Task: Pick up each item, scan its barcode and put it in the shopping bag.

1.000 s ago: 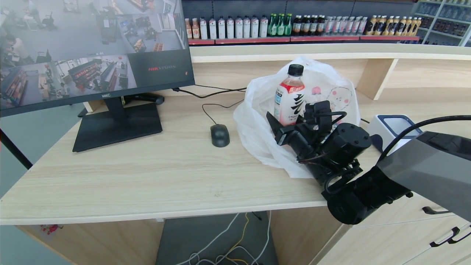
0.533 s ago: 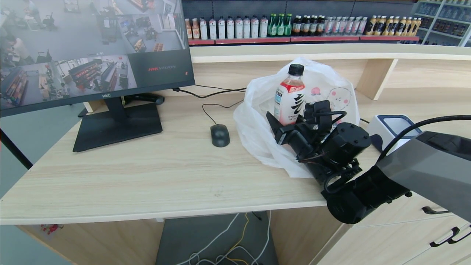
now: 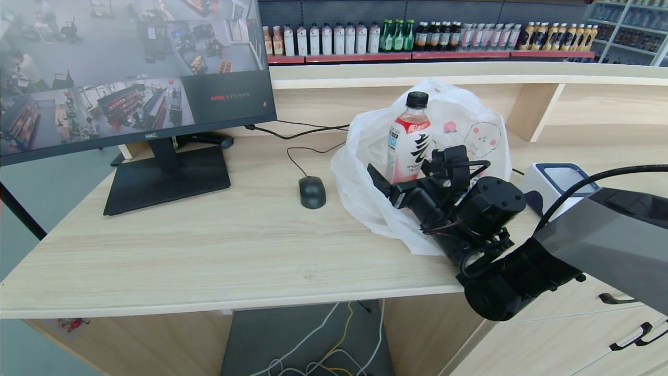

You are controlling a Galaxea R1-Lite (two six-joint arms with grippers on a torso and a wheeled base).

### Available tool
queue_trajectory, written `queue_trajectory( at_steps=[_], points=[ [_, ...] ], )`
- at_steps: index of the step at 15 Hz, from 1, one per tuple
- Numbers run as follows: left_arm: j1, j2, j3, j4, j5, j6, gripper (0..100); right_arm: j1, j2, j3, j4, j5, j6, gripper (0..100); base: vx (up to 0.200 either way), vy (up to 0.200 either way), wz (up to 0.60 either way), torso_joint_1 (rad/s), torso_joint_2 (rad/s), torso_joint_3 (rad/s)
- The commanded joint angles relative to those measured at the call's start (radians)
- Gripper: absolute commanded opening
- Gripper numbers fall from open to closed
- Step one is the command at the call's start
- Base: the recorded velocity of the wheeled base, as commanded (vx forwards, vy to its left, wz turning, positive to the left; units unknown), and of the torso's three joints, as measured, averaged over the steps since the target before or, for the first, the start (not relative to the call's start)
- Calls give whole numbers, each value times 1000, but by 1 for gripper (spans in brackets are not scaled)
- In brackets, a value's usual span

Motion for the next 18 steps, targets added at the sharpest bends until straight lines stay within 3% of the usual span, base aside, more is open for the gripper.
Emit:
queue_trajectory(
  at_steps=[1,7,18],
  points=[
    [0,0,0,0,0,0,100,1,-37,19,-1,0,-1,100,0,0,0,0,0,0],
    [0,0,0,0,0,0,100,3,-159,92,-1,-1,-1,100,0,0,0,0,0,0],
    [0,0,0,0,0,0,100,12,-442,347,-1,-1,-1,100,0,0,0,0,0,0]
  ],
)
